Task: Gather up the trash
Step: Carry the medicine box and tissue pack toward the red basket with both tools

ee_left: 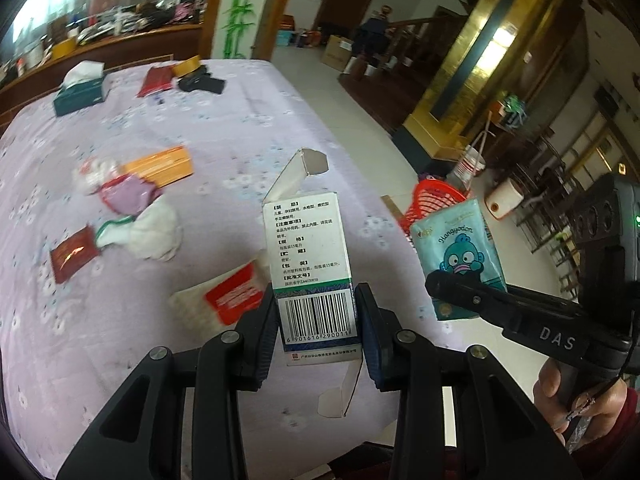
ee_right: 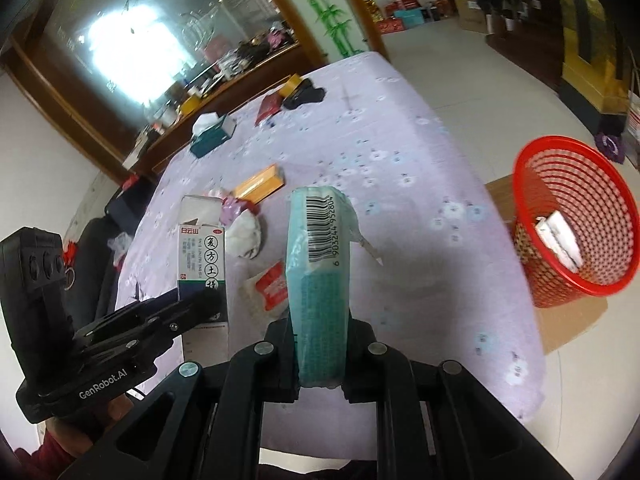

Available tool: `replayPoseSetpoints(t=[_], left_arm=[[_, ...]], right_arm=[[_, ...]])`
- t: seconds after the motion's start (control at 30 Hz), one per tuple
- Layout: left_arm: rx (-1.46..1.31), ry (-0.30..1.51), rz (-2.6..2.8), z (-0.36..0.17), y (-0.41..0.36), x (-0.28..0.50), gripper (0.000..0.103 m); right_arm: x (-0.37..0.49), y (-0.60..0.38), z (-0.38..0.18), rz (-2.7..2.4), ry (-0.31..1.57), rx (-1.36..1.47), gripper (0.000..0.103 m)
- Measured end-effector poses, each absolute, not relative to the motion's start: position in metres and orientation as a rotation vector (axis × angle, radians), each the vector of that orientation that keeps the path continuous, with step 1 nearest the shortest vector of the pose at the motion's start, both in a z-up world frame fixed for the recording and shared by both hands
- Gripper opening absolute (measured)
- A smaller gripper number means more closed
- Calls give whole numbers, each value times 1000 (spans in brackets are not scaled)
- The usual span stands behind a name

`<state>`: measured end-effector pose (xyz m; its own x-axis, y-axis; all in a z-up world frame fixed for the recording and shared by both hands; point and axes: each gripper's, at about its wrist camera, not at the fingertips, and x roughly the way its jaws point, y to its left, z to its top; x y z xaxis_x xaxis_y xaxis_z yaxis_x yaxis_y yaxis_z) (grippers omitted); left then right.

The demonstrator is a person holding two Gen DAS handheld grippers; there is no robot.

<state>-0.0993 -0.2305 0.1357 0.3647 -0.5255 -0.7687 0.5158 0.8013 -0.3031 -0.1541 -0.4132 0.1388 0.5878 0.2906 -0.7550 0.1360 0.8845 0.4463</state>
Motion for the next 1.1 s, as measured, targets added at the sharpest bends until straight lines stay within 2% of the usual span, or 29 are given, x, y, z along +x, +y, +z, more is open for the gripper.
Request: replayPoseSetpoints(t=[0.53,1.1], left_arm=[[14,1001,-767,153,-321,-106,36],[130,1043,-923,137,-492,-94,36]], right_arm=[[-188,-511,156,11,864,585,15],[-194,-659,140,-180,862,674,15]])
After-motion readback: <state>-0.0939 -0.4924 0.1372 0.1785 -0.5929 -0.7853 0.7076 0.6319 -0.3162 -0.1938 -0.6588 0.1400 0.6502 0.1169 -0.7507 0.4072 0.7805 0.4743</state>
